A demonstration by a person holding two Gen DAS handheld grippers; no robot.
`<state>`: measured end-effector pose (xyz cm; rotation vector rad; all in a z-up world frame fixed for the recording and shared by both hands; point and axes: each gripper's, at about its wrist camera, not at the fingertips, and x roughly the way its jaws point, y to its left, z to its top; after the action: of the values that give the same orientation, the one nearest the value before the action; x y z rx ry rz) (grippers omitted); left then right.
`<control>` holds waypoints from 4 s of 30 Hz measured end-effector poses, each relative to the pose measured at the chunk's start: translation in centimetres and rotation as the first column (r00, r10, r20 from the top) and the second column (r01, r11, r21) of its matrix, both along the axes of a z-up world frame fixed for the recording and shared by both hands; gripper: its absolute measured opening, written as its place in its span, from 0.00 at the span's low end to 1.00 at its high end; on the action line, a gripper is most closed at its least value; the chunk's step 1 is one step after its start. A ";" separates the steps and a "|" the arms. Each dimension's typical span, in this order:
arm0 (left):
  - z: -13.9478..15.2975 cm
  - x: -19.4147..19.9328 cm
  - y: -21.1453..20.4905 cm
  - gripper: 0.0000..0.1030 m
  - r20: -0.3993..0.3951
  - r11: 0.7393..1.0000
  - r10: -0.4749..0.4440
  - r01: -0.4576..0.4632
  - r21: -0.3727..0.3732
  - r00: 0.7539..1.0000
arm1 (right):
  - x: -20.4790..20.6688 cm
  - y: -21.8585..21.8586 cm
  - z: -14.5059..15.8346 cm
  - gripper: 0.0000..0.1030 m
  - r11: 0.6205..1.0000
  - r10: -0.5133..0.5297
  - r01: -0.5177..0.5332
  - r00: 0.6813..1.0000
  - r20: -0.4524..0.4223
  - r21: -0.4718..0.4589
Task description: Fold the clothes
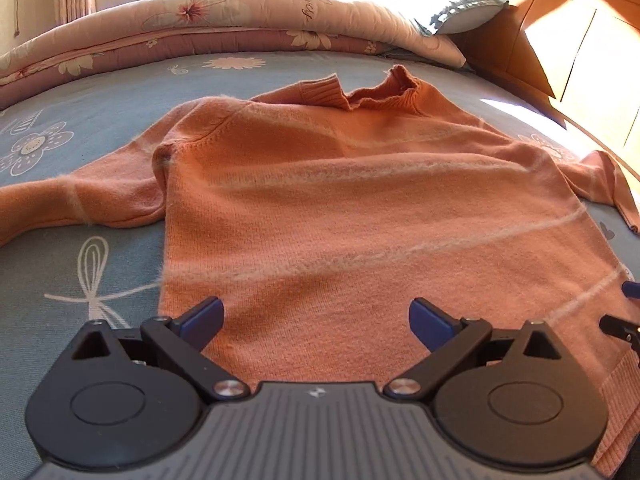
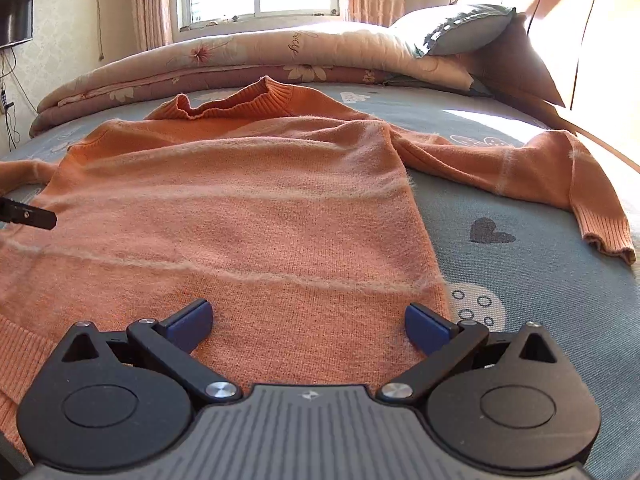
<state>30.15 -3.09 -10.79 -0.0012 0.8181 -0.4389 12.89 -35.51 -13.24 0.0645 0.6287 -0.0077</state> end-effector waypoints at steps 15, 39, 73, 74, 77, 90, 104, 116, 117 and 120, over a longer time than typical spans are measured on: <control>2.4 2.6 0.6 0.96 0.127 0.995 0.064 -0.074 0.073 0.990 | 0.3 0.1 -0.2 1.00 1.000 0.001 -0.001 1.000 0.003 -0.011; 0.8 -6.5 0.1 0.96 -0.092 0.994 0.042 -0.033 0.102 0.995 | 0.3 -0.2 -0.2 1.00 1.000 -0.012 0.012 1.000 0.008 0.011; -1.4 -16.3 -0.8 0.99 0.145 0.994 0.051 -0.065 0.090 0.988 | -6.0 0.4 1.0 1.00 0.996 -0.063 0.064 0.997 -0.033 0.058; -1.5 -16.4 -0.8 0.99 0.153 0.994 0.046 -0.060 0.087 0.987 | -5.8 0.0 1.5 1.00 0.991 -0.073 0.077 0.997 -0.033 0.111; -1.6 -16.6 -0.7 0.99 0.170 0.995 0.036 -0.051 0.082 0.985 | -4.6 -0.2 2.3 1.00 0.982 -0.093 0.098 0.995 -0.039 0.162; -2.7 -17.9 0.3 0.99 0.279 0.999 -0.003 -0.008 0.038 0.960 | -5.9 3.1 0.4 1.00 0.997 -0.061 0.056 0.995 -0.075 -0.057; -1.0 -17.9 0.0 0.99 0.194 0.995 -0.044 0.026 0.092 0.980 | -6.4 3.5 1.0 1.00 0.994 -0.107 0.103 0.989 -0.106 -0.047; 4.9 -9.1 -1.2 0.99 0.211 0.998 -0.036 0.024 0.058 0.977 | 1.2 3.3 6.7 1.00 0.997 0.047 -0.047 0.999 0.007 0.064; 5.0 -7.7 -1.3 0.99 0.197 0.999 -0.022 0.014 0.041 0.980 | 2.4 3.4 7.2 1.00 0.995 0.067 -0.068 0.998 0.015 0.072; 4.3 -3.6 -1.6 0.99 0.145 1.000 0.013 -0.016 0.022 0.989 | 6.2 4.3 7.6 1.00 0.991 0.116 -0.116 0.993 -0.002 0.060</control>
<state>26.57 -4.73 -6.52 0.0455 0.6802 -0.4111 19.14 -31.17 -5.65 0.0861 0.6376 0.1236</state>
